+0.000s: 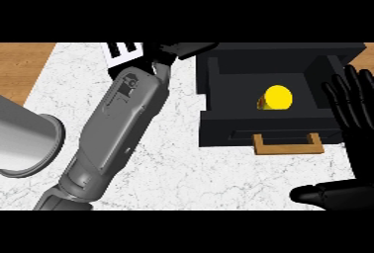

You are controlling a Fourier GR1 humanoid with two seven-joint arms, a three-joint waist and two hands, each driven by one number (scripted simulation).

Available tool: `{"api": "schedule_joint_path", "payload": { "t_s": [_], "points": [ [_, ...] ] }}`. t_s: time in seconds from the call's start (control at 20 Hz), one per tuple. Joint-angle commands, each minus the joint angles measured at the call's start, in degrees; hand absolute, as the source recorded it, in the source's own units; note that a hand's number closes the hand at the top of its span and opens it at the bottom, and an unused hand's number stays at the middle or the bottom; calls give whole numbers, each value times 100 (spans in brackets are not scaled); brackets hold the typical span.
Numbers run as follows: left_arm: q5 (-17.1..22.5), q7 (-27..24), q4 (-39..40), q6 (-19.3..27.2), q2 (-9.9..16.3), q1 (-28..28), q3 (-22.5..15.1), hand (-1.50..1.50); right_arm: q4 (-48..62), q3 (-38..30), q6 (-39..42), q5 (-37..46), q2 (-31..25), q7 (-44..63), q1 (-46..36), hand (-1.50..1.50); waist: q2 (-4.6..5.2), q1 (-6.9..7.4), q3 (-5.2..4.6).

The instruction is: Pick up the cup, place it into the drawer and close the drawer

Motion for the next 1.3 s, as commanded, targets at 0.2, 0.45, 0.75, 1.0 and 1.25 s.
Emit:
{"api": "schedule_joint_path", "payload": {
  "t_s": [0.2,0.45,0.75,1.0,1.25],
  "points": [
    [622,-730,1452,387,-1,-530,-577,150,213,93,37,101,72,-198,-4,-150,26,-86,2],
    [1321,-793,2079,697,-1,-1030,-963,150,102,-71,126,-67,-107,-53,-80,-150,35,-187,3],
    [1689,-1005,2743,816,-1,-1271,-1581,150,-116,343,76,178,110,-96,79,-150,81,-424,5],
    [1799,-1120,3001,814,-1,-1352,-2081,150,231,204,-23,97,89,-60,-461,-150,113,-417,5],
    [1882,-809,3343,862,-1,-1623,-2395,150,106,169,212,-75,65,-240,25,-150,121,-497,11]
  ]
}}
